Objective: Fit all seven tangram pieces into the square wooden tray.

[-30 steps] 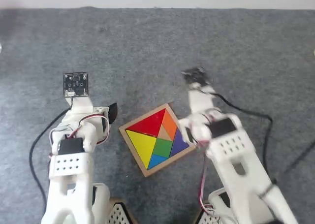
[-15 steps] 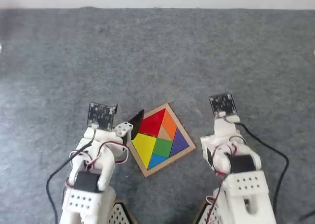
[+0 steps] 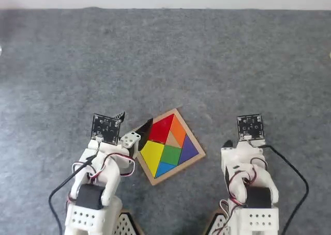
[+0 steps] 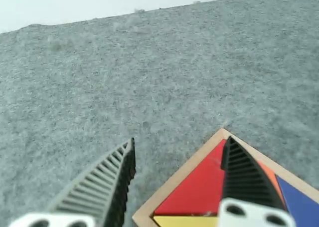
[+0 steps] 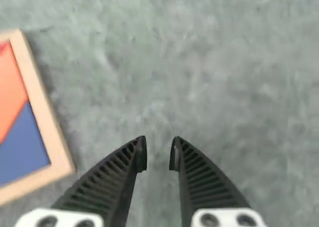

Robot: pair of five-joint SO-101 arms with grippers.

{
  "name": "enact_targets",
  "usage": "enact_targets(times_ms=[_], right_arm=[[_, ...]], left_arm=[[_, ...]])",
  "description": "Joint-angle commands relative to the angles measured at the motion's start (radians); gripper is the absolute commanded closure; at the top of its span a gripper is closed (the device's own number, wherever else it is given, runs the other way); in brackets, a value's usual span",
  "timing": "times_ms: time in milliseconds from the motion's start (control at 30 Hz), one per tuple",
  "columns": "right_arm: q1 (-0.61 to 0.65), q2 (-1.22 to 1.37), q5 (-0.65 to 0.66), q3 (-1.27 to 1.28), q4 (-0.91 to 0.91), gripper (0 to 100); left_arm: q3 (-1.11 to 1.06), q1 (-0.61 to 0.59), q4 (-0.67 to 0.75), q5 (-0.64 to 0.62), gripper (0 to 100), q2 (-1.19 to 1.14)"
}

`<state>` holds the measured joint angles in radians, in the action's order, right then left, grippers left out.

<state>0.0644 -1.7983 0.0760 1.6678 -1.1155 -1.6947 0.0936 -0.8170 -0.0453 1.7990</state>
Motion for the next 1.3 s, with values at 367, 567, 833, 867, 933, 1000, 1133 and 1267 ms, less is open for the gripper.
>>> enact_targets(times_ms=[367,567,833,867,933,1000,1133,1267], right_arm=[[-0.010,0.007,0.009,0.015,-0.168,91.4],[-0.010,0.007,0.009,0.015,-0.168,91.4],[-0.010,0.007,0.009,0.015,-0.168,91.4],[-0.010,0.007,0.009,0.015,-0.168,91.4],[-0.010,0.007,0.009,0.015,-0.168,91.4],[-0.010,0.007,0.009,0.015,-0.168,91.4],[-0.010,0.007,0.009,0.015,-0.168,91.4],[-0.010,0.007,0.009,0.015,-0.168,91.4]], left_arm=[[0.010,0.002,-0.443,0.008,73,0.017],[0.010,0.003,-0.445,0.008,73,0.018],[0.010,0.002,-0.445,0.008,73,0.018],[0.010,0.002,-0.445,0.008,73,0.018],[0.010,0.002,-0.445,0.008,73,0.018],[0.010,0.002,-0.445,0.008,73,0.018],[0.010,0.002,-0.445,0.008,73,0.018],[0.010,0.002,-0.445,0.008,73,0.018]])
